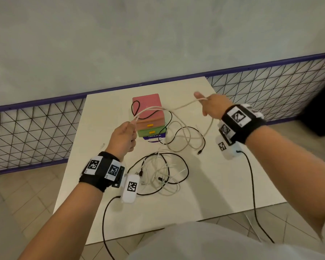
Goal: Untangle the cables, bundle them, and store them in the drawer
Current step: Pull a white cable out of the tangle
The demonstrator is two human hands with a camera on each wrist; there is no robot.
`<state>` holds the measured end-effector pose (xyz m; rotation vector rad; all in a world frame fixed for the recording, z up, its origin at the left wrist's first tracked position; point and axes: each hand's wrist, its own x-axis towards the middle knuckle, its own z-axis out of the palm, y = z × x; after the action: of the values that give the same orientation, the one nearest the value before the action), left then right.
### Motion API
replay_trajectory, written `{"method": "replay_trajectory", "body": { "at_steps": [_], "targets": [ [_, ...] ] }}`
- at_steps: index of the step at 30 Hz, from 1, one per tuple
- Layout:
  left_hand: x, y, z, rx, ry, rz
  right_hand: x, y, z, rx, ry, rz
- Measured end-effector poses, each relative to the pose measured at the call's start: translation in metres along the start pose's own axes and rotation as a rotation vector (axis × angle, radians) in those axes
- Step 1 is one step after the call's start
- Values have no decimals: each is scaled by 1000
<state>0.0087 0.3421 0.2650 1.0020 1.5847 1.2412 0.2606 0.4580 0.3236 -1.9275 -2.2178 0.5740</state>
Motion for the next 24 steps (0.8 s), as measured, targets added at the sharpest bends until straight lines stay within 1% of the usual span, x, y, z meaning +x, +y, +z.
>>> {"method": "replay_trajectory", "body": {
  "at_steps": [1,2,3,4,5,6,7,8,9,10,11,12,13,15,16,17,20,24],
  "targets": [
    [0,2,-3,-14,5,-3,4,-4,-17,182,17,6],
    [1,4,-6,-23,5,3,7,-7,-31,425,35,4],
    [1,7,-8,-23,3,18,7,-10,-41,673,74,-42],
    [1,10,-10,-16,2,39,7,-13,-47,846,154,-124],
    [1,13,-11,-8,4,63,8,-15,-48,937,274,-228],
    [1,17,-12,0,5,88,7,-18,-48,940,426,-330],
    [0,20,-11,5,8,111,5,-21,-46,872,586,-421],
    [0,22,-11,7,12,126,1,-24,-41,769,710,-517],
    [1,23,-11,6,22,133,2,-23,-34,665,777,-613],
    [1,23,-11,1,36,131,3,-22,-25,556,769,-652],
    [2,22,-11,-8,52,121,4,-18,-14,440,697,-613],
    [4,19,-12,-16,66,107,5,-15,-1,314,569,-511],
    [5,16,-14,-23,76,89,8,-9,15,192,400,-373],
    [7,8,-16,-25,87,57,7,3,46,40,62,-93],
    [8,5,-17,-20,86,45,4,9,61,-20,-62,-27],
    [8,2,-18,-14,84,37,2,14,77,-87,-149,-26],
    [10,-2,-17,-4,81,20,-12,22,120,-263,-337,-120],
    [12,-3,-14,23,59,-7,-26,29,167,-288,-561,-63]
  ]
}}
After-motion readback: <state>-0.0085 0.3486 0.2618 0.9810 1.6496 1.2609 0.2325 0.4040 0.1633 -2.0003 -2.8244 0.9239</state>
